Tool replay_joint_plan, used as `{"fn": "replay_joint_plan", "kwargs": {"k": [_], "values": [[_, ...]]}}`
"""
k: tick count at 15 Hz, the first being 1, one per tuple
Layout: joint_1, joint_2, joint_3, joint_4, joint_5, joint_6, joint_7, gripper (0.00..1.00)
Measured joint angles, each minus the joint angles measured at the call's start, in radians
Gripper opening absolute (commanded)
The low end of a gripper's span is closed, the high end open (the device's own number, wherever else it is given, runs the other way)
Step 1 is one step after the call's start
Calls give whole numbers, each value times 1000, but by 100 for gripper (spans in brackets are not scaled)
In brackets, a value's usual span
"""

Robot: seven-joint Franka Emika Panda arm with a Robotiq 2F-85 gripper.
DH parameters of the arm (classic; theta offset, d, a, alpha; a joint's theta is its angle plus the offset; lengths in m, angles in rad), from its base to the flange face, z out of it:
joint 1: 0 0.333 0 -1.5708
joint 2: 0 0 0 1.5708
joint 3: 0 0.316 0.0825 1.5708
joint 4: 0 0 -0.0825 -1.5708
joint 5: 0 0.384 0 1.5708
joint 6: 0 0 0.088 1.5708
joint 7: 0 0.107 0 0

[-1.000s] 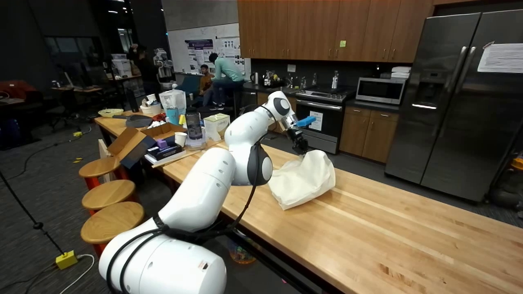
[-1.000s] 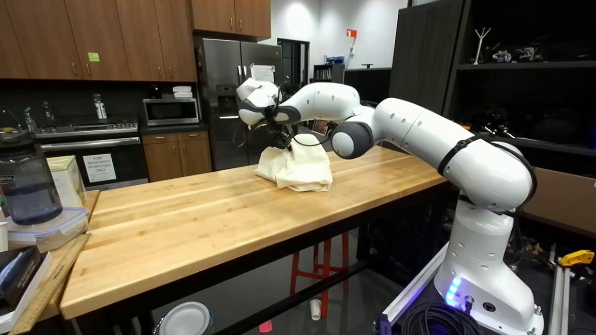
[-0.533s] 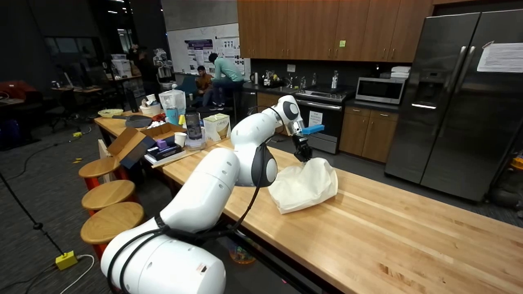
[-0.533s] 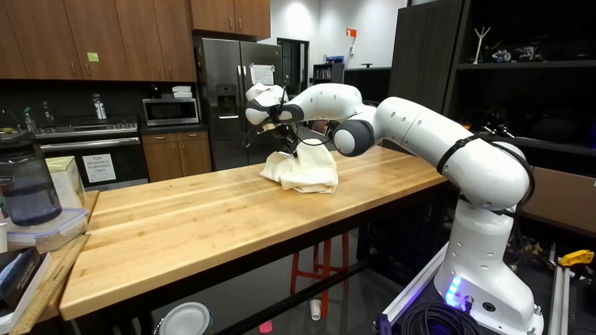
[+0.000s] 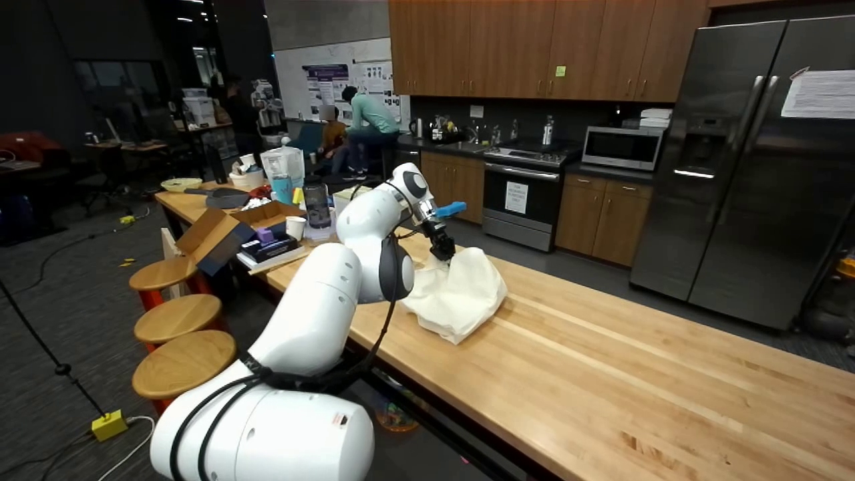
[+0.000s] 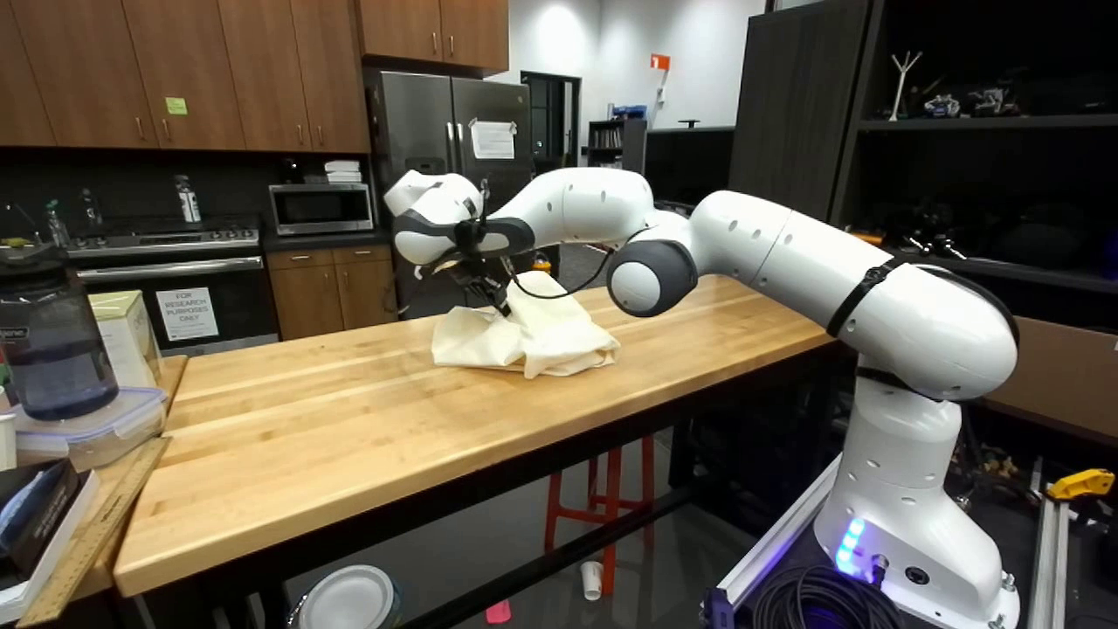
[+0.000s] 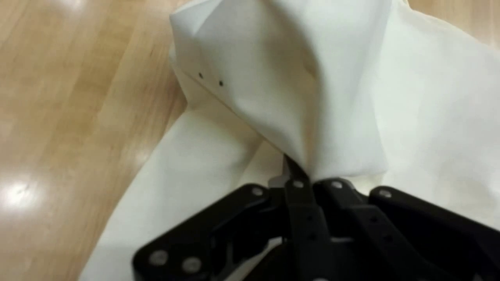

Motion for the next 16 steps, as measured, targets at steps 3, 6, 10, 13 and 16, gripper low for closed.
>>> {"fn": "replay_joint_plan", "kwargs": {"k": [3,6,10,13,16], "values": [[101,9,-4,17,-87,-2,-74,1],[187,13,-20,34,-155,8,-170,1],[232,16,-41,41,-212,70,-282,1],[192,9,-50,47,-216,135,-317,1],[107,-2,-53,47,-211,158,-317,1]]}}
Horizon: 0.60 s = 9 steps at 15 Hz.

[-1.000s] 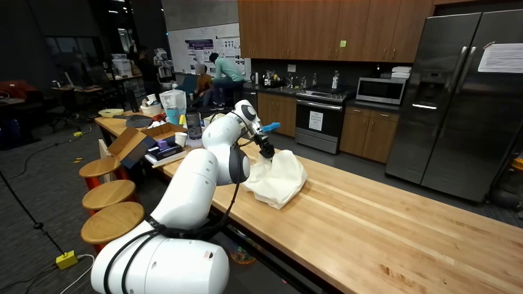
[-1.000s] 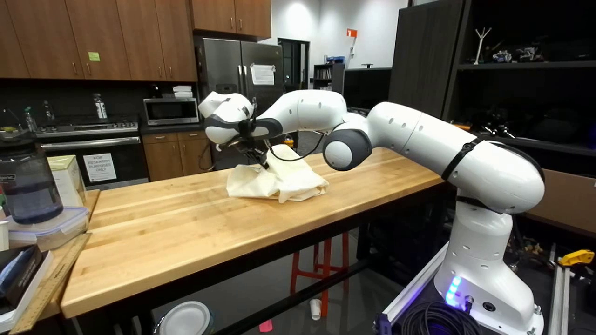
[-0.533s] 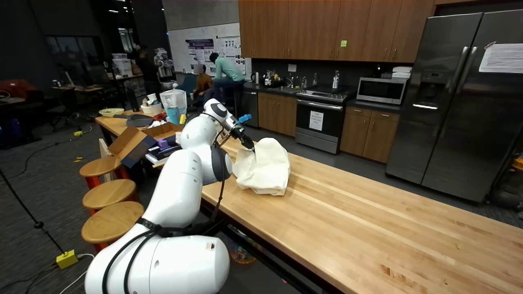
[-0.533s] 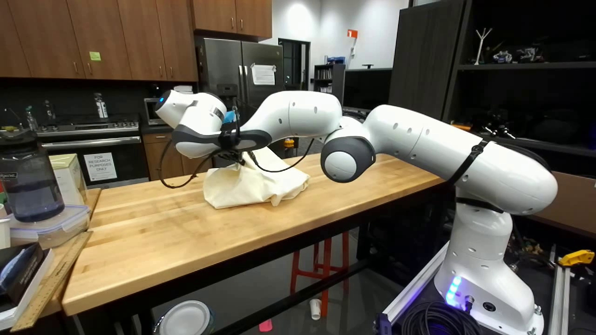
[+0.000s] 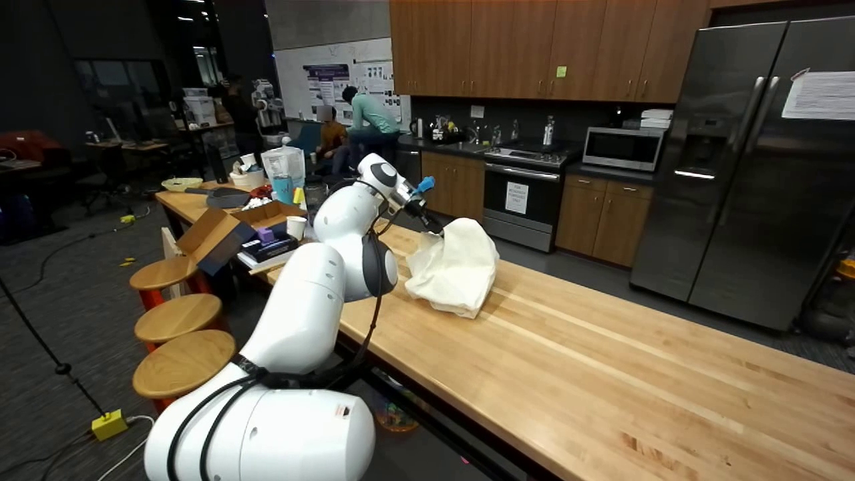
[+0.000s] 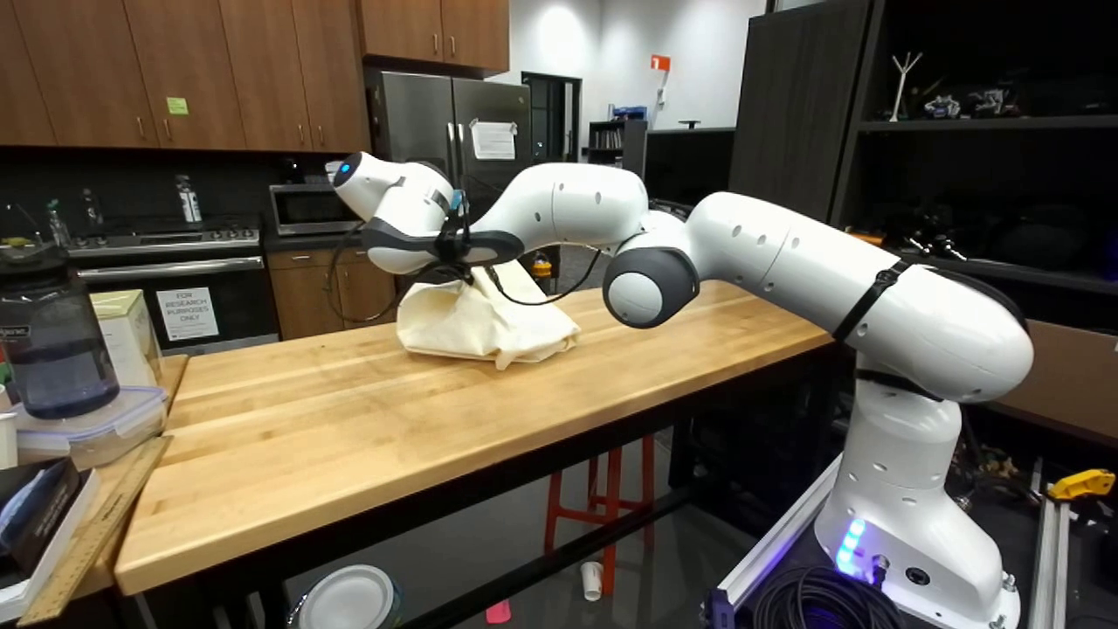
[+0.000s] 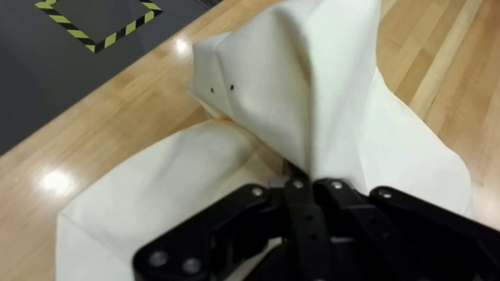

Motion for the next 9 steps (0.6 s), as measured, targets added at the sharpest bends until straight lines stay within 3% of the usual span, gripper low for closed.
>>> {"fn": "replay_joint_plan", "kwargs": {"k": [9], "values": [[-285,3,4,-6,160,-106,88,1]]}}
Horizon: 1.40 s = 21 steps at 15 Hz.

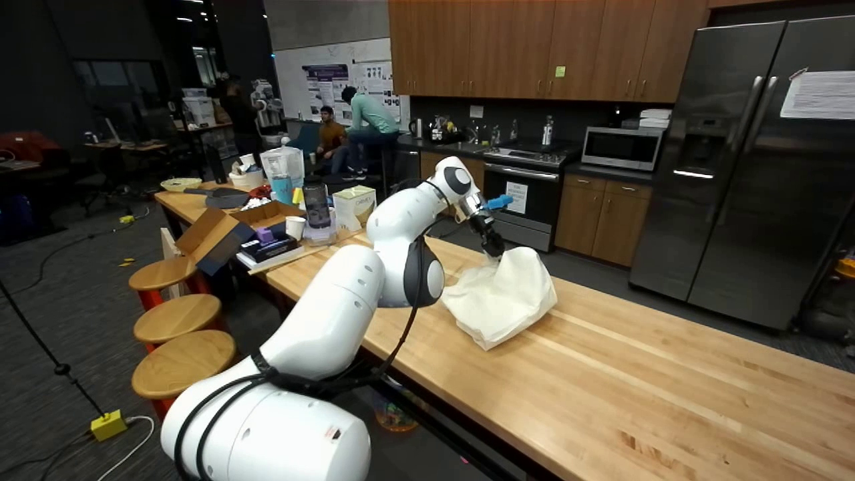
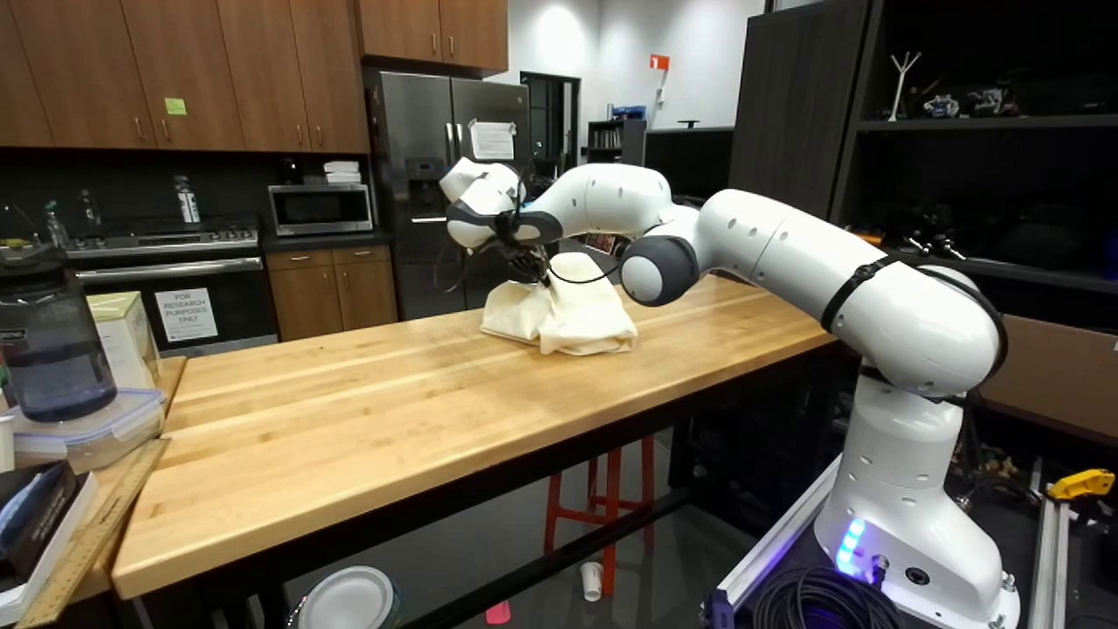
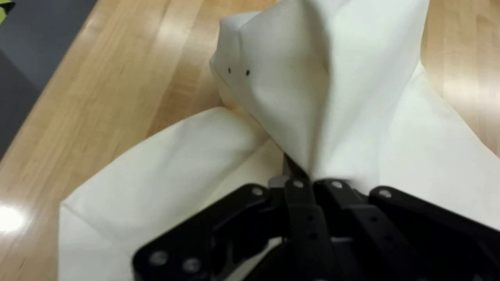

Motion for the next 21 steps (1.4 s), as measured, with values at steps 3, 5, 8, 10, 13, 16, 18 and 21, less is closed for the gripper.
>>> {"fn": "replay_joint_plan", "kwargs": {"k": [3,5,8,10,13,16,18,21], "values": [[-45,5,12,-4,51,-41,56,1],[-42,5,18,-12,66,-42,87,1],[12,5,26,-15,65,-41,114,1],[75,5,25,-17,58,-39,117,1],[184,5,22,-34,18,-40,109,1],[277,21,17,-42,-63,-48,69,1],[327,36,7,-34,-117,-48,22,1],[385,45,-7,-18,-194,-34,-60,1]]}}
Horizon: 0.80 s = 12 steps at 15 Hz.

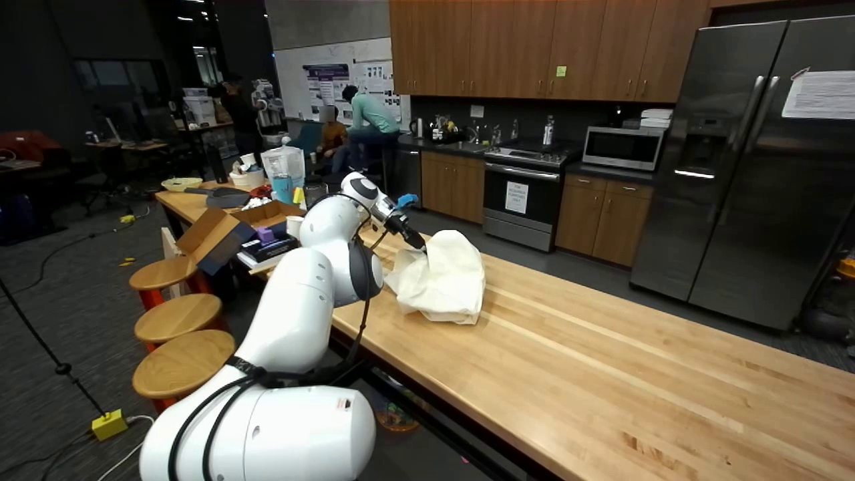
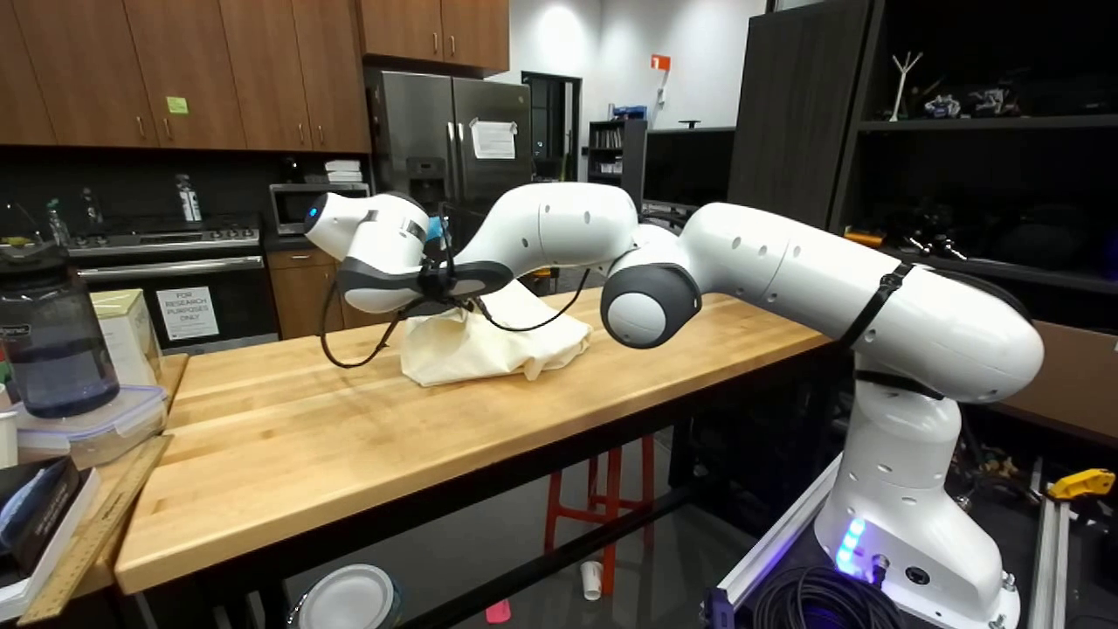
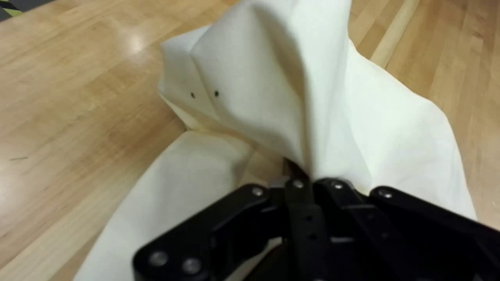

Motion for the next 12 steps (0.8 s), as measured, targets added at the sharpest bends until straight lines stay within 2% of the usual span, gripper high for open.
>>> {"fn": "replay_joint_plan", "kwargs": {"k": [3,6,9,12], "values": [[35,0,-1,25,-37,30,-79,1],[43,-9,-1,23,-41,68,-105,1],[14,-9,5,17,-25,55,-105,1],[-48,-8,20,0,32,17,-97,1]]}}
